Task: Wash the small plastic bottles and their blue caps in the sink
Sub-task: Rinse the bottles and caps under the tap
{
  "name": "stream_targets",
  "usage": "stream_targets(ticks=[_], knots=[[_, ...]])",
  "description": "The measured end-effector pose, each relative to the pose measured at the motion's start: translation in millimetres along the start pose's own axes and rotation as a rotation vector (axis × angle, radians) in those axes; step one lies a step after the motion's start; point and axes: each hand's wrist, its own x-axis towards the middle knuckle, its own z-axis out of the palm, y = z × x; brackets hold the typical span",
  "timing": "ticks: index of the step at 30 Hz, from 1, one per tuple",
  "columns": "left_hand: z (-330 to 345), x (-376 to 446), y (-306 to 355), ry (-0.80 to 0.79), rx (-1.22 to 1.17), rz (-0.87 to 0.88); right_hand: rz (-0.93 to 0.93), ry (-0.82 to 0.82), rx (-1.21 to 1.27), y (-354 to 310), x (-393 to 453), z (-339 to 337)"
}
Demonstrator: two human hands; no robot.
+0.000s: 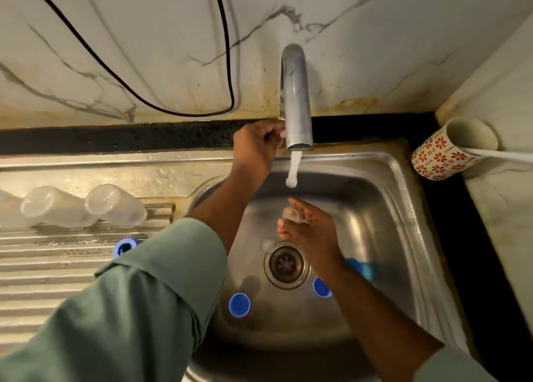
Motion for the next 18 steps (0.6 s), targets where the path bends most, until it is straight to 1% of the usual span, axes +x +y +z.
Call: stream_targets(ticks=[4,8,10,13,14,16,18], knots=[[-9.5,-1.1,4.6,-0.06,0.143,0.104,-0.157,-0.017,-0.242,7.8,3.5,6.6],[-4.8,4.7,3.9,-0.048,0.159,0.026,-0.2,0.033,-0.391,15.9,9.5,6.3],[-2.8,5.2,2.4,-0.059,0.207,0.028,-0.202,0.055,-0.495,20.7,14.6,5.1],[-3.3,10.3,5.7,-0.088,0.282,0.025,-0.237,0.118,-0.462,20.3,20.8,6.8],[-3.8,10.5,3.2,-0.089,0.294,0.019,-0.228,0.097,-0.488,22.1,22.1,8.3],[-4.9,10.4,4.4,-0.085,0.281,0.002,-0.25,0.108,-0.547,24.0,23.2,8.3],[-5.1,11.2,8.0,-0.1,0.305,-0.02,-0.221,0.096,-0.505,23.2,21.6,11.5]])
